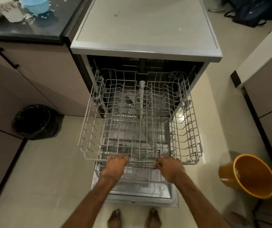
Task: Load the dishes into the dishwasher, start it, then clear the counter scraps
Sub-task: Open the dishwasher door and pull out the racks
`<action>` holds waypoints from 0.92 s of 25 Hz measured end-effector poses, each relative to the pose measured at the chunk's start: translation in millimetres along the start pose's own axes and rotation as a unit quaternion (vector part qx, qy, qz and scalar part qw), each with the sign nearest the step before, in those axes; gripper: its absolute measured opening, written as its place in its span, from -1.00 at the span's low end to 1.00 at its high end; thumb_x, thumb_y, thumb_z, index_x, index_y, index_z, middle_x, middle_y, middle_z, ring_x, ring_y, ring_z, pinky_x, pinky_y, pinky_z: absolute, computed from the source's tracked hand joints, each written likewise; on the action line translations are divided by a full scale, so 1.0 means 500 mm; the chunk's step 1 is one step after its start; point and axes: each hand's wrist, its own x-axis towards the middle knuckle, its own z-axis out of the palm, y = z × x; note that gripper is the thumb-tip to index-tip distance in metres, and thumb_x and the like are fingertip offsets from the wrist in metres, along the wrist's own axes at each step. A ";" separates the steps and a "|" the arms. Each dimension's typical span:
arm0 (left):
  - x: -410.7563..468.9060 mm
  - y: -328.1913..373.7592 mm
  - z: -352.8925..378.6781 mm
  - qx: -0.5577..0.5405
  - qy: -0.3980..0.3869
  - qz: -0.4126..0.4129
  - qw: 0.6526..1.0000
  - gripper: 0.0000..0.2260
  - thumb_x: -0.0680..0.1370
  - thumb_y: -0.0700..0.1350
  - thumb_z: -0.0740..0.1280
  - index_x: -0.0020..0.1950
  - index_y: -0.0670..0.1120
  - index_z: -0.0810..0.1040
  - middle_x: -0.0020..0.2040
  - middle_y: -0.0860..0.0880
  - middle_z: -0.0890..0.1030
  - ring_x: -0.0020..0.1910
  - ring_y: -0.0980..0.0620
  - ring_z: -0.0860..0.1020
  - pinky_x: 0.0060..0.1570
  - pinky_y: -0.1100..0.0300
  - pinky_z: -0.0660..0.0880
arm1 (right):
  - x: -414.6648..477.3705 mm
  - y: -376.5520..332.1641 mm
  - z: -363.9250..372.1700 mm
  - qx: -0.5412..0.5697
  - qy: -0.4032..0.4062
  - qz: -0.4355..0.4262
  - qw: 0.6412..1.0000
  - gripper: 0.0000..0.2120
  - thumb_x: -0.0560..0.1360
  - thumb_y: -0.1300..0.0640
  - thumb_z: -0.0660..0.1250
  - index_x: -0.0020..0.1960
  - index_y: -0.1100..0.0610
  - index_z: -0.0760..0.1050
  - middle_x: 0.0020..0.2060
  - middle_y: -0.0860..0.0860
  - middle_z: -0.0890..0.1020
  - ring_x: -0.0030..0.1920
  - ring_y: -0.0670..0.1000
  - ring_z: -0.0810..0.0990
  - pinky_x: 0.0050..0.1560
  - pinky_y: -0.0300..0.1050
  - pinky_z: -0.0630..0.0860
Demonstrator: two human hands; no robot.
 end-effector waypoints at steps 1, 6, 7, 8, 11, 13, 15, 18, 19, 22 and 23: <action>-0.008 0.004 0.006 -0.002 -0.006 -0.002 1.000 -0.66 0.56 -0.33 0.15 0.26 -0.02 0.44 0.24 -0.05 0.55 0.25 -0.08 0.49 0.35 -0.02 0.25 | -0.008 0.002 0.009 0.002 0.004 0.003 1.000 -0.57 0.63 -0.28 0.00 0.19 -0.05 0.49 0.08 0.00 0.63 0.15 0.07 0.58 0.25 0.07 0.42; -0.018 0.010 0.023 -0.024 -0.012 -0.003 1.000 -0.69 0.62 -0.22 0.15 0.33 0.02 0.39 0.31 -0.02 0.50 0.34 -0.06 0.42 0.41 -0.02 0.16 | -0.020 0.003 0.010 0.015 -0.008 0.019 1.000 -0.54 0.62 -0.29 0.02 0.26 -0.02 0.47 0.21 0.06 0.57 0.28 0.12 0.49 0.33 0.12 0.35; -0.021 0.007 0.029 -0.023 -0.009 -0.002 1.000 -0.72 0.65 -0.13 0.15 0.36 0.02 0.36 0.32 -0.01 0.48 0.35 -0.05 0.40 0.42 -0.02 0.14 | -0.023 -0.001 0.012 0.013 -0.006 0.025 1.000 -0.52 0.62 -0.28 0.01 0.32 0.00 0.42 0.27 0.09 0.54 0.33 0.15 0.44 0.36 0.14 0.31; -0.028 0.009 0.035 -0.020 -0.006 -0.001 1.000 -0.71 0.66 -0.03 0.15 0.39 0.02 0.34 0.33 0.00 0.45 0.35 -0.04 0.38 0.43 -0.02 0.13 | -0.029 -0.006 0.017 0.008 -0.001 0.030 1.000 -0.50 0.63 -0.27 0.00 0.38 0.02 0.37 0.32 0.11 0.49 0.37 0.17 0.40 0.39 0.15 0.27; -0.060 0.017 0.049 -0.007 0.011 -0.004 1.000 -0.53 0.62 0.13 0.19 0.48 -0.03 0.24 0.39 -0.03 0.36 0.40 -0.06 0.30 0.50 -0.09 0.05 | -0.053 -0.018 0.028 -0.007 0.017 0.027 0.999 -0.46 0.64 -0.22 0.05 0.48 0.08 0.24 0.41 0.11 0.39 0.43 0.17 0.31 0.47 0.14 0.14; -0.075 0.025 0.045 0.012 0.009 -0.007 1.000 -0.41 0.62 0.15 0.19 0.56 -0.08 0.12 0.49 -0.07 0.26 0.50 -0.09 0.19 0.53 -0.12 -0.05 | -0.068 -0.021 0.022 -0.017 0.014 0.019 1.000 -0.44 0.63 -0.15 0.13 0.53 0.11 0.18 0.44 0.12 0.34 0.45 0.17 0.26 0.50 0.13 0.08; -0.089 0.030 0.021 0.016 -0.023 -0.006 1.000 -0.34 0.63 0.12 0.19 0.60 -0.12 0.00 0.57 -0.08 0.14 0.57 -0.09 0.08 0.55 -0.13 -0.11 | -0.083 -0.028 0.000 -0.019 -0.009 0.016 1.000 -0.41 0.63 -0.10 0.16 0.55 0.15 0.11 0.47 0.16 0.29 0.49 0.19 0.22 0.53 0.14 0.06; -0.111 0.041 -0.059 -0.014 -0.091 -0.010 0.996 -0.38 0.64 0.03 0.23 0.60 -0.13 0.06 0.58 -0.12 0.16 0.57 -0.12 0.13 0.53 -0.12 0.07 | -0.111 -0.048 -0.047 -0.008 -0.056 0.013 0.998 -0.41 0.64 -0.05 0.18 0.56 0.19 0.12 0.50 0.21 0.27 0.50 0.21 0.22 0.51 0.16 0.12; -0.121 0.048 -0.095 -0.021 -0.103 -0.007 0.994 -0.44 0.64 0.00 0.23 0.58 -0.13 0.14 0.55 -0.14 0.24 0.53 -0.13 0.23 0.49 -0.10 0.20 | -0.123 -0.053 -0.069 0.004 -0.065 0.010 0.998 -0.43 0.63 -0.04 0.19 0.54 0.19 0.16 0.49 0.21 0.29 0.49 0.22 0.25 0.49 0.15 0.18; -0.170 0.064 -0.224 -0.042 -0.087 -0.009 0.995 -0.61 0.64 -0.09 0.20 0.46 -0.13 0.31 0.40 -0.17 0.46 0.35 -0.17 0.47 0.30 -0.06 0.44 | -0.165 -0.076 -0.166 0.056 -0.068 -0.018 0.996 -0.44 0.62 -0.03 0.24 0.54 0.17 0.21 0.48 0.20 0.34 0.46 0.20 0.33 0.45 0.09 0.31; -0.190 0.062 -0.268 -0.054 -0.073 -0.019 0.996 -0.63 0.64 -0.09 0.20 0.44 -0.12 0.33 0.38 -0.17 0.48 0.32 -0.18 0.49 0.26 -0.05 0.46 | -0.177 -0.086 -0.206 0.066 -0.063 -0.029 0.995 -0.41 0.62 -0.04 0.24 0.56 0.15 0.17 0.50 0.19 0.31 0.48 0.19 0.31 0.46 0.07 0.30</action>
